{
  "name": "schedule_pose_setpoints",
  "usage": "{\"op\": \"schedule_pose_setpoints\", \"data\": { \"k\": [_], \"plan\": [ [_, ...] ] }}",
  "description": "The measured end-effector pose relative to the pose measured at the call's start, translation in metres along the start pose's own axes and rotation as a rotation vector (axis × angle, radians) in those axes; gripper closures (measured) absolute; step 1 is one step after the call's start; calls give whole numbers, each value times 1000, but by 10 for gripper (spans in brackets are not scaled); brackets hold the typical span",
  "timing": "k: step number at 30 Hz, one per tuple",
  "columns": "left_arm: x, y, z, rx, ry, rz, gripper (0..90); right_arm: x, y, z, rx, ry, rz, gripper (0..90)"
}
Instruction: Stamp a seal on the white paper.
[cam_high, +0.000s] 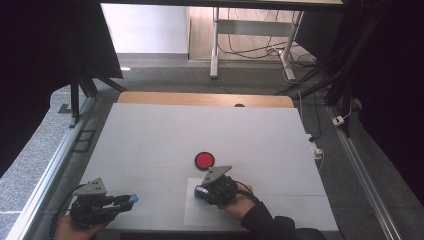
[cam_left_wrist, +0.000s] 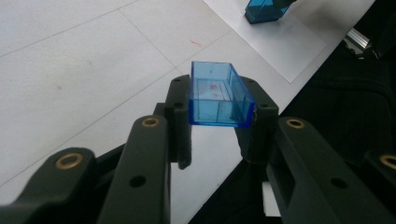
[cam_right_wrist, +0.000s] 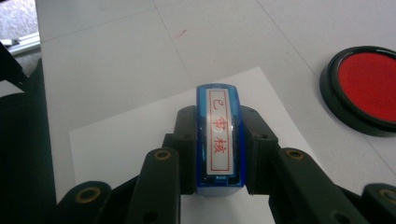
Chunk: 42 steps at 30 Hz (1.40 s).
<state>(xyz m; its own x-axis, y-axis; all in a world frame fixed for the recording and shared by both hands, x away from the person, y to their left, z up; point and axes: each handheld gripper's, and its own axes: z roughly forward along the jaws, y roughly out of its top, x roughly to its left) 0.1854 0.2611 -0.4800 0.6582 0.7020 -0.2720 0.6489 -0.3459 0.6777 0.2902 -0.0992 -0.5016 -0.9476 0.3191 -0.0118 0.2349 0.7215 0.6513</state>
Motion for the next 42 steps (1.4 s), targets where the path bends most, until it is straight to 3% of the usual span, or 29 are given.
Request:
{"op": "schedule_pose_setpoints", "data": {
  "k": [6,9,25,42],
  "plan": [
    [0,0,0,0,0,0,682,-7,-2,0,-13,44,60,712],
    [0,0,0,-1,-1,0,682,-9,-2,0,-17,56,67,712],
    [0,0,0,-1,-2,1,682,-11,1,-2,-5,63,71,707],
    [2,-1,-1,-13,-17,-10,681,-12,12,-21,-87,61,58,707]
  ]
}}
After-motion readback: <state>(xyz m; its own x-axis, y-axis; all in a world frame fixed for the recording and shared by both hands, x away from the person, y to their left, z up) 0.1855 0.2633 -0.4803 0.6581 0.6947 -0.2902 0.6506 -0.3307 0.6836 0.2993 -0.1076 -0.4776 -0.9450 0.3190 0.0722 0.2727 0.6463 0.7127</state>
